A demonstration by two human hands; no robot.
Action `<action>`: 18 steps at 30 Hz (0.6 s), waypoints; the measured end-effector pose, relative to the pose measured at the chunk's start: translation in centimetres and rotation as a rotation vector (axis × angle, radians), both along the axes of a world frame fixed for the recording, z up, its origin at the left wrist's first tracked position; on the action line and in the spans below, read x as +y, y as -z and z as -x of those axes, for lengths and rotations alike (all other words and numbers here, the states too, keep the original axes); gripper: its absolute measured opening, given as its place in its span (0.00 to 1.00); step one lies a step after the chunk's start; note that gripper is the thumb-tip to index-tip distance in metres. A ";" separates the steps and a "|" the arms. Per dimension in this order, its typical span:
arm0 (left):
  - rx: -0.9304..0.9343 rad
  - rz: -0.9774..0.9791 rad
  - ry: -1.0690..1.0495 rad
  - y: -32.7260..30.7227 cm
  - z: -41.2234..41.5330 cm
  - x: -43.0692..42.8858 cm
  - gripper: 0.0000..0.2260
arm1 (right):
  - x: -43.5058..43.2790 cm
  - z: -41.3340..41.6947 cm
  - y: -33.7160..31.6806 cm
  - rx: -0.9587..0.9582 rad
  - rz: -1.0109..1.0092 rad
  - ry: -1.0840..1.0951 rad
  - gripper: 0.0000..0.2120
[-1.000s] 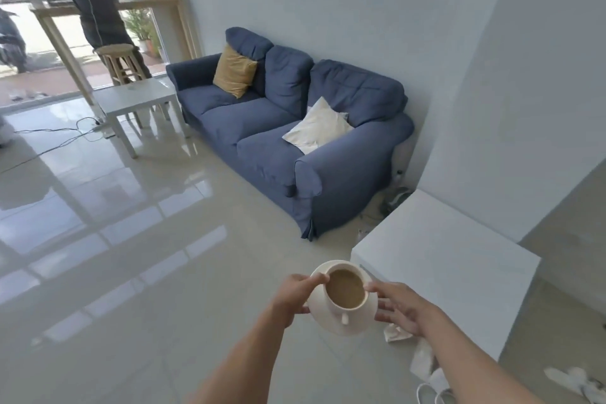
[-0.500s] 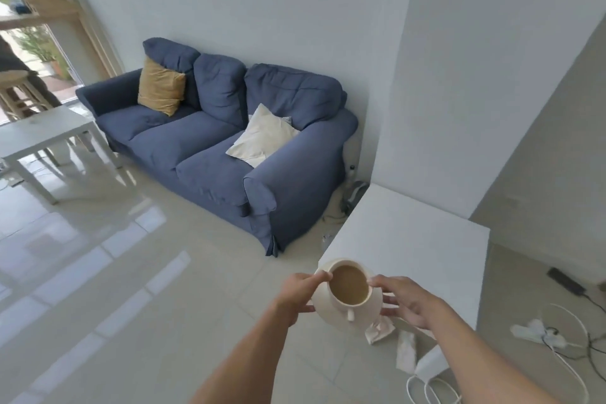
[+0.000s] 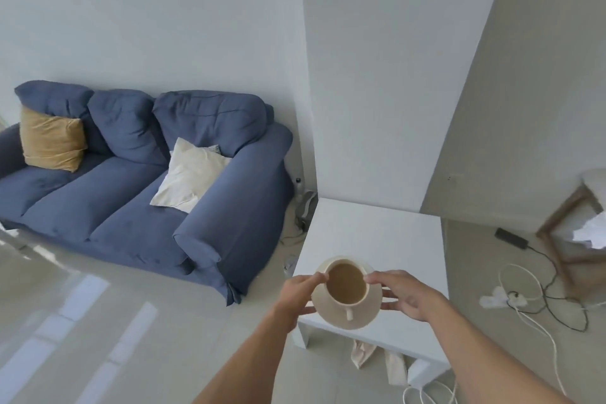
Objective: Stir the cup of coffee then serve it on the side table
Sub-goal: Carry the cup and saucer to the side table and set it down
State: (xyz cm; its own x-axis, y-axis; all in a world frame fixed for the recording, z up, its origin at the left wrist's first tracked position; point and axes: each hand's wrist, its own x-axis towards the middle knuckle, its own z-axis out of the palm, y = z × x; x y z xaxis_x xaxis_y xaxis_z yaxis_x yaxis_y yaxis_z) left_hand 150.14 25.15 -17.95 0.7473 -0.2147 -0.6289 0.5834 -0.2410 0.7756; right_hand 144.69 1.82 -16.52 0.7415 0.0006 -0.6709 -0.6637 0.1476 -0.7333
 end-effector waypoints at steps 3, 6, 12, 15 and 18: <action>0.002 0.032 0.035 0.4 -2.7 -2.3 0.15 | -2.2 -1.9 0.3 -0.008 0.002 0.034 0.08; 0.014 0.032 0.066 0.6 -4.8 -4.4 0.14 | -4.1 -3.6 0.5 0.007 0.014 0.068 0.09; 0.054 0.055 0.108 1.9 -8.7 -7.3 0.14 | -6.7 -6.8 1.4 0.034 0.031 0.104 0.13; 0.078 0.051 0.136 2.8 -10.7 -8.5 0.12 | -7.8 -8.0 2.5 0.063 0.022 0.129 0.11; 0.094 0.055 0.161 4.2 -12.8 -9.4 0.13 | -8.6 -9.4 3.6 0.069 0.000 0.143 0.08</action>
